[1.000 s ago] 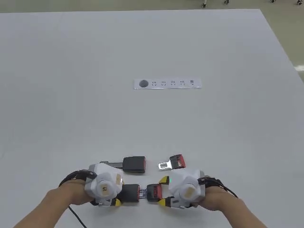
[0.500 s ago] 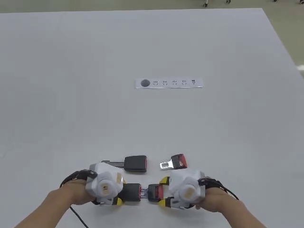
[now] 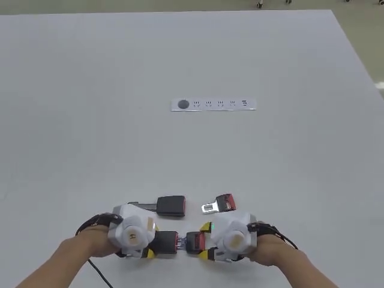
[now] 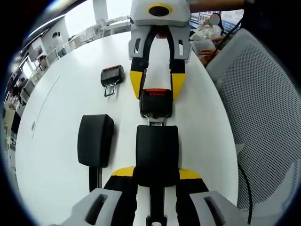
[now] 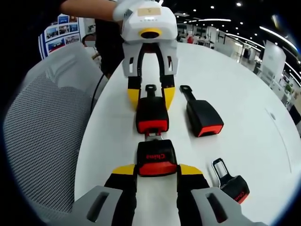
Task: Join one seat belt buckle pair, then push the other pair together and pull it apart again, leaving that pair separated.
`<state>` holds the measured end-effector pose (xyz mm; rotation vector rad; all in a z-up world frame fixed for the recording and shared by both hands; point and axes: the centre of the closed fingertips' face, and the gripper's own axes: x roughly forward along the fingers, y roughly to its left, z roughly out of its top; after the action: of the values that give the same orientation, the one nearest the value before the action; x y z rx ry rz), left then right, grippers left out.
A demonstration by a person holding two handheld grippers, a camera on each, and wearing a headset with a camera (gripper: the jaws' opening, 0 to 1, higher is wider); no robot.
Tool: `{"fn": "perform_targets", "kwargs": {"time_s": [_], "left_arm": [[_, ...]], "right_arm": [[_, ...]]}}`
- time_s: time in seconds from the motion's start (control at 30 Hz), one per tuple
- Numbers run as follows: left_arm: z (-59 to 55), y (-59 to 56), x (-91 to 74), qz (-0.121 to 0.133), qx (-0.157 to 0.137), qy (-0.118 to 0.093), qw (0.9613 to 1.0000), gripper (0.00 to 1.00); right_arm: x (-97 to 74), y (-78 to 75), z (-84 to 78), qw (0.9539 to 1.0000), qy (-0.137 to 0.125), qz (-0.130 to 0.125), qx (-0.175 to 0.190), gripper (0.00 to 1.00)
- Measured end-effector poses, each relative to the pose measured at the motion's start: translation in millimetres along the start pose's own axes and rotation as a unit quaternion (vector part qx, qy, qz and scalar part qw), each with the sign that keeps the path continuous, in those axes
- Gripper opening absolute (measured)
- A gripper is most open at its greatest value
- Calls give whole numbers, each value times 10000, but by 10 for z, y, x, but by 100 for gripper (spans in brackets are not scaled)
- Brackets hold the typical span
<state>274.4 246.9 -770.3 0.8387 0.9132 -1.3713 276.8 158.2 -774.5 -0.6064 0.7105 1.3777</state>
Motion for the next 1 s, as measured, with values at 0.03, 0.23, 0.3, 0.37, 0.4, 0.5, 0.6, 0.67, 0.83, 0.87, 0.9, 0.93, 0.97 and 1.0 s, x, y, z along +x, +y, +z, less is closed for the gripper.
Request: {"fn": "perform_targets", "kwargs": {"time_s": [0.03,0.23,0.3,0.37,0.4,0.5,0.6,0.67,0.83,0.87,0.9,0.93,0.97,1.0], "left_arm": [[2,-1,2,3,-10,1,10000,31],[-29,14,38,8,-40,-21,10000,31],[-9,4,24,8,-38,-24,10000,31],[-3,-1,19,4,-47,-24,10000,31],[-11,1,23,3,-53,-21,10000,31],[-16,-2,32,1,-58,-25,10000,31],[-21,2,34,-2,-63,-22,10000,31],[3,-2,25,12,-97,-40,9999,31],[18,-18,6,19,-80,-10,10000,31],[16,-15,8,18,-90,-15,10000,31],[21,-16,9,15,-103,-24,9999,31],[34,-19,11,-8,-71,-62,10000,31],[14,-16,-3,11,-117,-8,9999,31],[26,-12,-16,12,-111,-17,9999,31]], "right_arm": [[7,-2,-4,10000,9,0,0,28],[12,12,29,10000,34,-20,41,27],[17,7,30,10000,44,-14,49,27],[13,13,31,10000,59,-18,55,27],[16,12,29,10000,68,-23,68,27],[19,7,29,9999,70,-32,92,27],[22,8,34,9999,73,-46,122,27],[52,18,82,9997,-39,-51,226,27],[71,28,110,9998,10,-48,168,27],[73,27,114,9998,5,-53,173,27],[82,23,130,9998,-31,-66,194,27],[66,12,203,9996,-135,-176,169,27],[37,74,207,9998,-41,-128,170,27],[47,72,193,9998,-44,-132,160,27]]}}
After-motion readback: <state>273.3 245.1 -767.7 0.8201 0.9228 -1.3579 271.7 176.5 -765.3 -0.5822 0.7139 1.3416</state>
